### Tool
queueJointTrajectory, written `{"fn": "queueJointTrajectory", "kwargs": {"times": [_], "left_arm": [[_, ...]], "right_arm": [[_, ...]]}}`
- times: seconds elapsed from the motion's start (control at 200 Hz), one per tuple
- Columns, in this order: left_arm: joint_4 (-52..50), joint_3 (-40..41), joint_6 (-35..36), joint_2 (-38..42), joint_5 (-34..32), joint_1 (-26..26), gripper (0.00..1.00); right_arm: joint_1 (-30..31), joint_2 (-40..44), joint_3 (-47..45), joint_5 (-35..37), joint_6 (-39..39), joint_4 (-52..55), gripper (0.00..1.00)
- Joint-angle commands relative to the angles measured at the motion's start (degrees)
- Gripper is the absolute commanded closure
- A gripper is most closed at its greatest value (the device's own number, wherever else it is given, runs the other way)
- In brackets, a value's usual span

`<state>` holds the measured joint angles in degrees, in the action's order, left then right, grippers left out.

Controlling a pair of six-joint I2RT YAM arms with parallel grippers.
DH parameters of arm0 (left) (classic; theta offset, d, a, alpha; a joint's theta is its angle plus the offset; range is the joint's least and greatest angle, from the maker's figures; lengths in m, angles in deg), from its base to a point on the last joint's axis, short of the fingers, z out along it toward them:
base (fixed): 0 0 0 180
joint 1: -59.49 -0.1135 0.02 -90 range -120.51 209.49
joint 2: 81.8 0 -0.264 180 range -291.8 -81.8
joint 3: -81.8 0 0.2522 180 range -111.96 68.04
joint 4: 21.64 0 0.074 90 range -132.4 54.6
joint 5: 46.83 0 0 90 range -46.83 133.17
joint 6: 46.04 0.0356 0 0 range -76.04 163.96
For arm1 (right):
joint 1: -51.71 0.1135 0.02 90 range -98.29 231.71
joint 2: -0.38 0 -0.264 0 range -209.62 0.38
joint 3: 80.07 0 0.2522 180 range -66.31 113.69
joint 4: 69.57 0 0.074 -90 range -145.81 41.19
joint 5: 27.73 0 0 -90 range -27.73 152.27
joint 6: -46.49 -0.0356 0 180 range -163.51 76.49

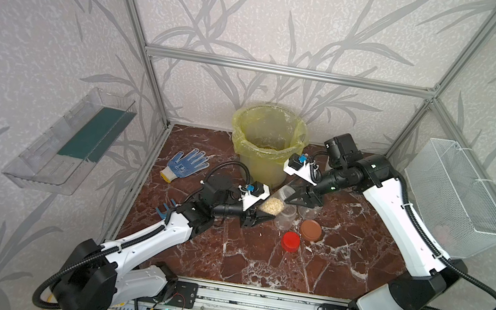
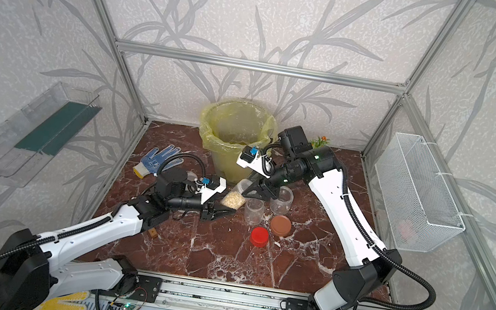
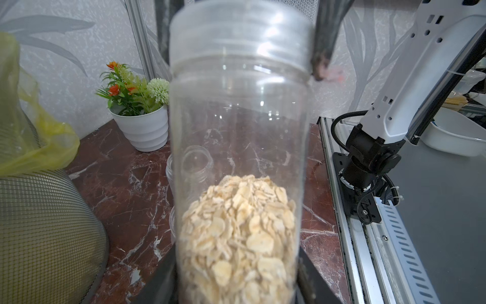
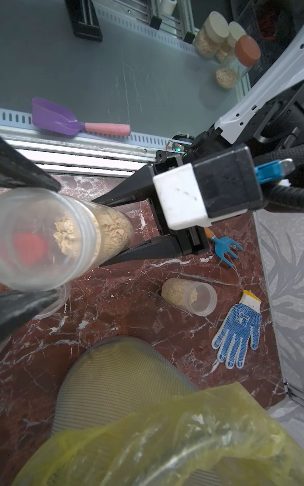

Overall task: Empty expired oatmeal from jars
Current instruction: Unscrew the lid from the jar.

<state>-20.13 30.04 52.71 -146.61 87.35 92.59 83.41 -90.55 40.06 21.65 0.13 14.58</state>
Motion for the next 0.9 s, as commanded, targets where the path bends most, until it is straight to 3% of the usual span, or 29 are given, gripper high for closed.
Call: {"fn": "queueJointTrajectory", "kwargs": {"times": [0.0, 0.37, 0.48, 0.61, 0.72, 0.895], "left_arm": [[-5.73, 3.01, -3.4, -0.23, -7.88, -2.96, 1.0], [-7.09, 5.26, -3.51, 2.65, -11.43, -3.74, 1.0], [-6.96, 5.15, -4.37, 3.28, -8.66, -4.08, 1.0], [-6.09, 4.22, -6.96, 4.96, -5.15, -3.85, 1.0], [-3.56, 4.63, -8.46, 7.28, -4.77, -3.79, 1.0], [-6.7, 0.92, -5.87, 9.56, -3.95, -2.47, 1.0]], "right_arm": [[0.81, 2.8, 3.32, -0.4, 9.59, 7.06, 1.0], [3.69, 1.22, 8.66, 4.69, 15.27, 12.05, 1.0], [5.68, 0.62, 9.88, 6.64, 16.71, 14.49, 1.0], [7.36, -0.09, 10.13, 4.83, 16.67, 15.13, 0.86], [7.59, -0.72, 9.07, 3.17, 16.65, 14.53, 0.8], [7.65, -2.63, 8.14, 2.17, 16.72, 13.37, 0.68]]}}
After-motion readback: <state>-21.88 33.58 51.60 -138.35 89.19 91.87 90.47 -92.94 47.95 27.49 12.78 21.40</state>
